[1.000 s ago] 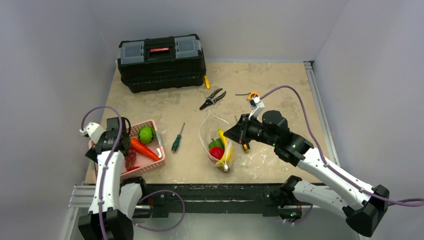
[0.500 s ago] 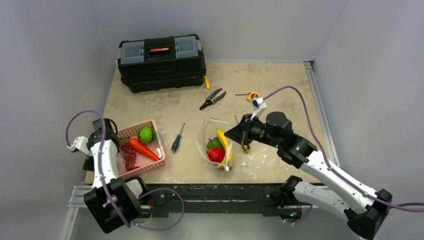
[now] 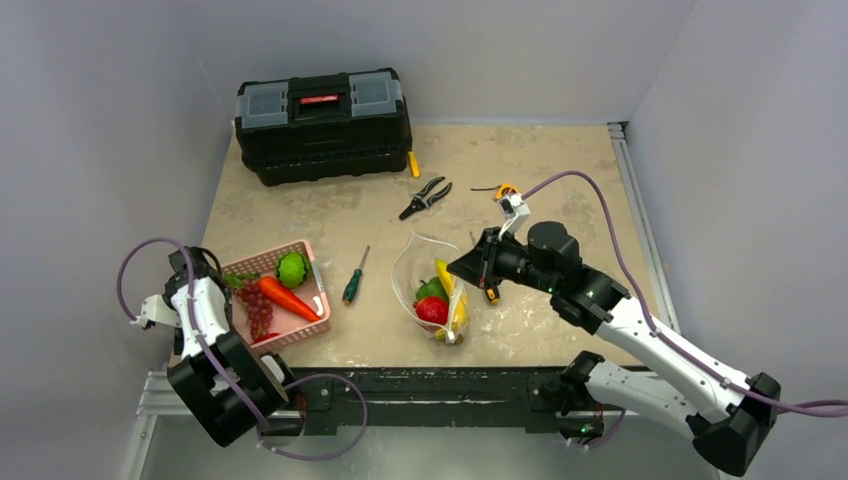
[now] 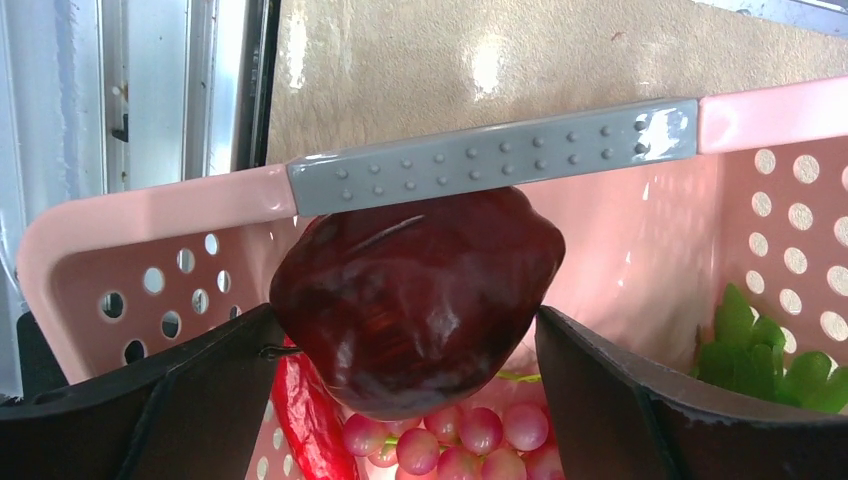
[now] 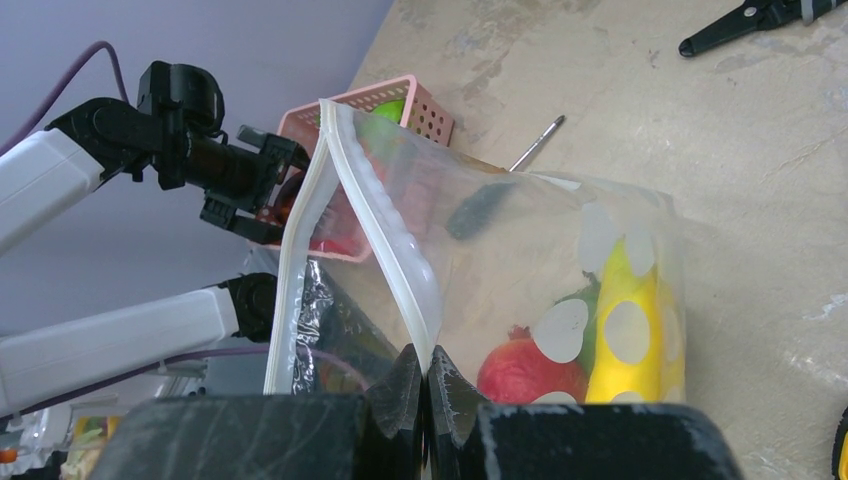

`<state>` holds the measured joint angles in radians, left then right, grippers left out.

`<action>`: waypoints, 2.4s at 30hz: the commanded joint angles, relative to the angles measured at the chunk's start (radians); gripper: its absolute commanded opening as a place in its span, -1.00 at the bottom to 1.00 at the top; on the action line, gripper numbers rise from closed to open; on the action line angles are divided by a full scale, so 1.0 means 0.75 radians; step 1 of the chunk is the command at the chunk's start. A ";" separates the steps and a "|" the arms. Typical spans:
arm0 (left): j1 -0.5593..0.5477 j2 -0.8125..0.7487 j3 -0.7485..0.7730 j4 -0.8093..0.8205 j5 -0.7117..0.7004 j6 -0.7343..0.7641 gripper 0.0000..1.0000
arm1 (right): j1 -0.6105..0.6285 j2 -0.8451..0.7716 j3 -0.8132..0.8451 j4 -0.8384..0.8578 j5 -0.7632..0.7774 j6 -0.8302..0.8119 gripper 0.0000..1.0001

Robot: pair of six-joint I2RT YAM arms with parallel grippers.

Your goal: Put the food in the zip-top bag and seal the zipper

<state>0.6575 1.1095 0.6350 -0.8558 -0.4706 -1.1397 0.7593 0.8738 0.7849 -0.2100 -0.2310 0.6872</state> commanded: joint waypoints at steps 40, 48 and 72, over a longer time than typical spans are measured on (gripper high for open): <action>-0.522 -0.761 -0.122 0.544 1.124 0.445 -0.14 | 0.004 0.149 0.085 0.086 -0.007 0.008 -1.00; -0.798 -0.827 -0.179 1.145 1.797 0.284 -0.23 | 0.004 0.160 0.097 0.085 0.007 0.017 -1.00; -1.930 -0.114 0.650 0.350 0.933 0.565 -0.27 | 0.005 0.119 0.084 0.085 0.025 0.047 -1.00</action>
<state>-0.7212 0.9649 1.0435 -0.5705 0.3325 -0.6456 0.7593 0.9684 0.8150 -0.1864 -0.2230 0.7181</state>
